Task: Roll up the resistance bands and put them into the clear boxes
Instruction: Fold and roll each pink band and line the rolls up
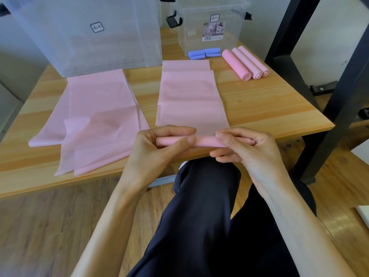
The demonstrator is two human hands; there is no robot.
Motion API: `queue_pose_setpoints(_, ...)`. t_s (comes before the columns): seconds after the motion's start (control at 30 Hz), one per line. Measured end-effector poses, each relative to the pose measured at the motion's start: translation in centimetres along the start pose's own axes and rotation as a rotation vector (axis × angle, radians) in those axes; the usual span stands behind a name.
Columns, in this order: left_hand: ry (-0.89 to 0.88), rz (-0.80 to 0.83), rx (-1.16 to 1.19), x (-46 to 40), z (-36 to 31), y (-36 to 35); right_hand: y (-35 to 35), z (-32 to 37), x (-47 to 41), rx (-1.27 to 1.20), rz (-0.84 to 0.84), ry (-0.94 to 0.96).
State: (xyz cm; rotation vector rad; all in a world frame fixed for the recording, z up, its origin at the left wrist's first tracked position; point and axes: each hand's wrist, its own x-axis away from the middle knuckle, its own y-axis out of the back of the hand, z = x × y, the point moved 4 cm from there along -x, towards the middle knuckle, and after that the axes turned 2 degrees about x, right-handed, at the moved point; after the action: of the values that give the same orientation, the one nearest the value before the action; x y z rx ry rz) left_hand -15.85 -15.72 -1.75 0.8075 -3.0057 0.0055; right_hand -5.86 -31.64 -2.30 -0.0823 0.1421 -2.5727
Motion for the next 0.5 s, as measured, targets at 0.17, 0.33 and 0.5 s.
queue_pose_setpoints(0.17, 0.015, -0.029, 0.039, -0.09, 0.01, -0.03, -0.25, -0.07, -0.12, -0.001, 0.08, -0.044)
queue_pose_setpoints(0.33, 0.02, 0.003, 0.007, -0.24, -0.04, -0.02, -0.09, 0.01, -0.12, 0.014, 0.054, -0.025)
queue_pose_setpoints(0.5, -0.009, -0.014, 0.042, -0.28, -0.09, -0.08, -0.31, 0.09, -0.21, 0.021, 0.039, -0.034)
